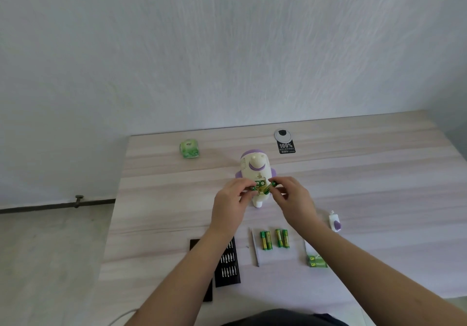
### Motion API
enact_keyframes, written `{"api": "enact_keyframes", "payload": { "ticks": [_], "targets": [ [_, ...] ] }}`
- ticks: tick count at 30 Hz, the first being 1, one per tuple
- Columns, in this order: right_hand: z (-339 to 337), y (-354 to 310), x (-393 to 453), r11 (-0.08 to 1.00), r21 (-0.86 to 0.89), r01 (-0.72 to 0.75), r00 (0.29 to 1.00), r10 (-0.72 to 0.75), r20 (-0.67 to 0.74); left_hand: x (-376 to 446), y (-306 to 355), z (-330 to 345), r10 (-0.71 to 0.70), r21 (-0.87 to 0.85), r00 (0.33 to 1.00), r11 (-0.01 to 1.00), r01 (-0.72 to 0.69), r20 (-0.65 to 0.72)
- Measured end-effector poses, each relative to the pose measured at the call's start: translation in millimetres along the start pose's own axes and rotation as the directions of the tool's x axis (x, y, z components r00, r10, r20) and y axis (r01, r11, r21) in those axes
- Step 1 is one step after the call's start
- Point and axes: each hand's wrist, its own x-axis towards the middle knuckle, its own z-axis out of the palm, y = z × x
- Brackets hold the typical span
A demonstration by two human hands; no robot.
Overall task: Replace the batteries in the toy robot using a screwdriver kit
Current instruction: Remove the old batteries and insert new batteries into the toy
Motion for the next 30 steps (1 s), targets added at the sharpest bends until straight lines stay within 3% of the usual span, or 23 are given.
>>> {"api": "enact_keyframes", "payload": {
  "ticks": [7,17,22,30],
  "targets": [
    [7.8,7.6,8.2,0.995,-0.043,0.088,0.996,-0.088,-0.004,3.6,-0.1,12.8,0.056,0.056,0.998,0.997,-0.057,0.017],
    [14.4,13.8,10.2,0.917,-0.289,0.276,0.96,-0.276,0.04,4.5,-8.0,20.3,0.085,0.201,0.994,0.975,-0.096,0.063],
    [14.2,14.9,11.0,0.927,-0.319,0.195,0.981,-0.187,0.055,7.5,-9.0,24.6,0.043,0.248,0.997,0.967,-0.059,0.068],
    [21.1,21.7,16.1,0.912,-0.337,0.236,0.969,-0.247,0.01,11.6,-10.3,30.2,0.028,0.286,0.997,0.957,-0.046,0.069]
  ]
}}
